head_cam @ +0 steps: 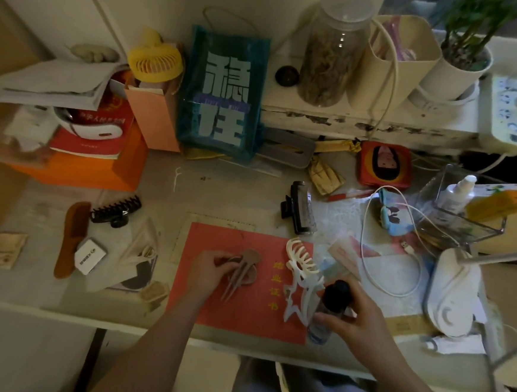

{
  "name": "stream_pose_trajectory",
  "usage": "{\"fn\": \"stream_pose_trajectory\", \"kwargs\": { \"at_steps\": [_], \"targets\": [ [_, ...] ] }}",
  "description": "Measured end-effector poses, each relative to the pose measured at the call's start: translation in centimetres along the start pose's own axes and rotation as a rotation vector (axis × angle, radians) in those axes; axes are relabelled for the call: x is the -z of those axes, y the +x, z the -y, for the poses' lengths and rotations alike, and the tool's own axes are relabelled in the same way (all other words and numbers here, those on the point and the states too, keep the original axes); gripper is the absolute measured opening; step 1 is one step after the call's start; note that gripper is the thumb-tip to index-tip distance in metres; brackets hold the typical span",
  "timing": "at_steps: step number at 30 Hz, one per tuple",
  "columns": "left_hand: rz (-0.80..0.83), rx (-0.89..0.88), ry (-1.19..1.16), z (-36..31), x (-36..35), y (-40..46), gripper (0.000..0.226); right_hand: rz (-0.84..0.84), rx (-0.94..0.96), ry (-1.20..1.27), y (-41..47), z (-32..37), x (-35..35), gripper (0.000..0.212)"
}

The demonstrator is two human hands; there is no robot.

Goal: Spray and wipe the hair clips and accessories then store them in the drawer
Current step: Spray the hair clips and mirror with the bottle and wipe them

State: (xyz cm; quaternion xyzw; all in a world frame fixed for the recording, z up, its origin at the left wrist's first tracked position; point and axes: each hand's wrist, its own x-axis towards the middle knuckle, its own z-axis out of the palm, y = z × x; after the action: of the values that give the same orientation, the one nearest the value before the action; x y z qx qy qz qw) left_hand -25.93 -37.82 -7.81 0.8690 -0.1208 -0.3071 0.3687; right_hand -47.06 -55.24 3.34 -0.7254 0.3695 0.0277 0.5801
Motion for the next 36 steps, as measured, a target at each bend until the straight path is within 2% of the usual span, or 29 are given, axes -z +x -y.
{"fn": "stream_pose_trajectory", "kwargs": {
  "at_steps": [8,14,16,26,30,33,36],
  "targets": [
    [-0.054,-0.035,-0.174,-2.5,0.5,-1.3,0.013,-0.027,0.025,-0.015,-0.3,0.2,0.1,0.045],
    [-0.101,-0.062,-0.371,-10.2,2.6,-3.0,0.012,-0.062,0.144,0.041,-0.8,2.8,1.9,0.07],
    [-0.101,-0.073,-0.422,-13.4,3.6,-3.6,0.012,-0.072,0.203,0.099,-1.2,4.7,3.0,0.072],
    [-0.017,-0.457,-0.643,-30.0,9.7,-8.2,0.019,-0.128,0.616,0.218,-3.7,15.0,10.3,0.07],
    [0.001,-0.606,-0.741,-35.7,11.1,-11.0,0.033,-0.151,0.728,0.322,-5.3,19.4,13.2,0.062],
    [-0.029,-0.708,-0.746,-39.2,11.9,-12.6,0.026,-0.156,0.803,0.349,-6.7,22.3,14.8,0.061],
    [-0.095,-0.843,-0.722,-41.7,12.3,-14.0,0.02,-0.218,0.867,0.309,-8.1,24.5,16.2,0.049]
  ]
}}
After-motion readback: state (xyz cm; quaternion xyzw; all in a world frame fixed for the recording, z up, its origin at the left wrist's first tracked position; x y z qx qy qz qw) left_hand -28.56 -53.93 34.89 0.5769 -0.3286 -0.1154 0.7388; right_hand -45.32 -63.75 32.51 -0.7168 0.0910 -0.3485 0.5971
